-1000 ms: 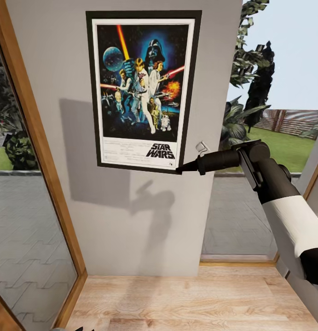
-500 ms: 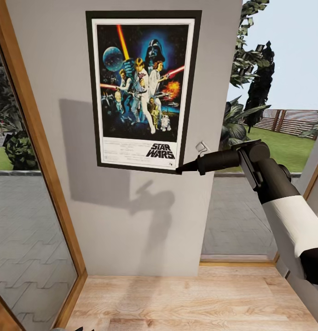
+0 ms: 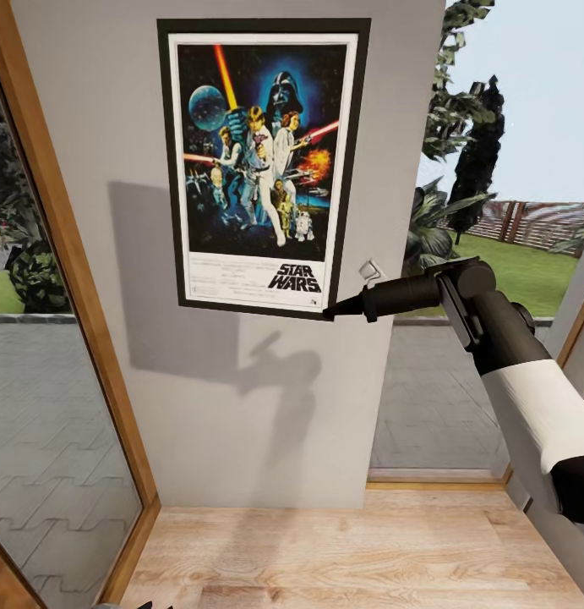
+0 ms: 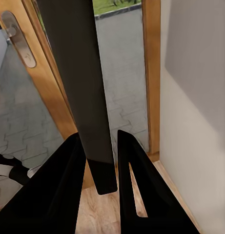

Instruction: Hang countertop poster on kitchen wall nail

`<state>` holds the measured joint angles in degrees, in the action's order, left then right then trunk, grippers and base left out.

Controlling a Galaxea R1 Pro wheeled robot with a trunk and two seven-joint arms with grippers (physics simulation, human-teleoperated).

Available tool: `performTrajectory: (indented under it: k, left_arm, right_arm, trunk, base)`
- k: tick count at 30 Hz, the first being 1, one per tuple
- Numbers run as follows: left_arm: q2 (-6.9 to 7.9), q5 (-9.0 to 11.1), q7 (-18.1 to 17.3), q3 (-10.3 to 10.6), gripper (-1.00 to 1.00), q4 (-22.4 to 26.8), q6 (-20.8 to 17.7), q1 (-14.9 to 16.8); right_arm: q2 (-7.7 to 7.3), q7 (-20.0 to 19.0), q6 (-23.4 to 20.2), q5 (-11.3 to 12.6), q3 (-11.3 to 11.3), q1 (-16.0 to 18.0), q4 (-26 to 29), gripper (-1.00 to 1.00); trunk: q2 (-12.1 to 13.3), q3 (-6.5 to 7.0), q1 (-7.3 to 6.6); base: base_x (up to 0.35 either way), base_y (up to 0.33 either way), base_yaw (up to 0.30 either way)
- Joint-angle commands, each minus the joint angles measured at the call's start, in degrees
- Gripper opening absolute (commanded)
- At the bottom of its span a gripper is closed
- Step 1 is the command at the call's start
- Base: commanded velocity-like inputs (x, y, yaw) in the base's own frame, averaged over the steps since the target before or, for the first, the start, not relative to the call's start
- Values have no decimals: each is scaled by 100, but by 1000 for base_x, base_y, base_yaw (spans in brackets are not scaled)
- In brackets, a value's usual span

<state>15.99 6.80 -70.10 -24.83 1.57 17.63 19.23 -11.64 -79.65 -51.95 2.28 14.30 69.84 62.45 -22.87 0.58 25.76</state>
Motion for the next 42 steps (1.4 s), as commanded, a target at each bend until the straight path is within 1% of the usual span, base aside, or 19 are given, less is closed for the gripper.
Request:
performTrajectory:
  k: [1,9,16,22,29,42]
  left_arm:
    - [1,58,-12,48,100,-7,27,2]
    - [3,58,-12,48,100,-6,23,2]
    - [3,58,-12,48,100,-7,26,2]
    - [7,58,-12,48,100,-5,28,2]
    - [5,58,-12,48,100,-3,26,2]
    - [9,58,-11,48,100,1,23,2]
  right_arm:
    - [-5,-4,-64,27,11,3,1,-100]
    - [-5,-7,-61,27,17,3,-5,-100]
    - [-5,-7,-61,27,20,3,-5,-100]
    - [-5,-7,-61,27,20,3,-5,-100]
    - [-5,-7,-61,27,17,3,-4,-100]
    - [-5,-7,-52,27,20,3,-4,-100]
  trunk:
    - [-5,-3,2]
    - [-5,-3,2]
    - [-5,-3,2]
    - [-5,-3,2]
    - [-5,-3,2]
    - [-5,-3,2]
  base:
    - [0,0,0]
    - [30,23,0]
    - [177,148,0]
    - [65,50,0]
    - [172,105,0]
    - [119,-3,0]
